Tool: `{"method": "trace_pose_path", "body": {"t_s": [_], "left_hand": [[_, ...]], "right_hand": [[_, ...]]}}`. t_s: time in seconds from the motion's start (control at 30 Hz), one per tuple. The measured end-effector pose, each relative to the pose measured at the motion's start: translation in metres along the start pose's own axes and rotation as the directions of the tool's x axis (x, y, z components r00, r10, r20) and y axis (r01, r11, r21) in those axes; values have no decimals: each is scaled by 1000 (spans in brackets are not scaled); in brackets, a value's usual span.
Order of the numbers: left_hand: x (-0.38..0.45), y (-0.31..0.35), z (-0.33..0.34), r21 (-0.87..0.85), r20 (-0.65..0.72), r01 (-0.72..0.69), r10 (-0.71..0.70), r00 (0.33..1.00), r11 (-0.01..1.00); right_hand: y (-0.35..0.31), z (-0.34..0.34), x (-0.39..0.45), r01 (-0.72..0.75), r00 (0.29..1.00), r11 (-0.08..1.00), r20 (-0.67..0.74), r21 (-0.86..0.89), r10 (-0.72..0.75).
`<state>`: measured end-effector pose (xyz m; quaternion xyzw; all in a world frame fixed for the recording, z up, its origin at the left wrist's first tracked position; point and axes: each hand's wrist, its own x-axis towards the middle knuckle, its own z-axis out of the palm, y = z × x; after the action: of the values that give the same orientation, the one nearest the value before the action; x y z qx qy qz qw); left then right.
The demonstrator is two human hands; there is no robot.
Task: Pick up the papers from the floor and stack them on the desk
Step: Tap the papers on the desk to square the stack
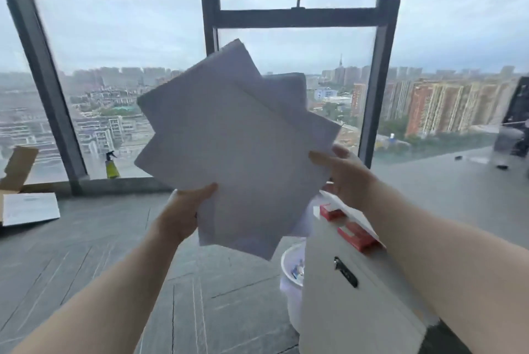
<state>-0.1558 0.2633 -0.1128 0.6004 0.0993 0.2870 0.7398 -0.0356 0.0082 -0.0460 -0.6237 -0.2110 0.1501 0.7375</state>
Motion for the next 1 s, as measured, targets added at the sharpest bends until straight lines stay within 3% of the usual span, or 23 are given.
{"method": "trace_pose_path", "body": {"t_s": [0.2,0.4,0.57,0.73,1.0], "left_hand": [[-18,38,140,-109,113,-23,36,993,994],[-44,44,276,-161,281,4,42,959,987],[-69,16,353,-190,416,75,12,909,979],[-86,-13,401,-194,453,139,-37,891,971],[-80,-36,434,-148,470,124,-41,882,981]], "right_hand": [[-101,-112,-64,113,979,972,-142,-208,-144],[-150,-225,-132,28,957,935,-262,-354,-128],[-142,-285,-168,-147,927,862,-371,-485,-51],[-119,-317,-184,-169,905,870,-423,-464,-49],[-96,-349,-180,-120,850,923,-518,-366,-95]]}}
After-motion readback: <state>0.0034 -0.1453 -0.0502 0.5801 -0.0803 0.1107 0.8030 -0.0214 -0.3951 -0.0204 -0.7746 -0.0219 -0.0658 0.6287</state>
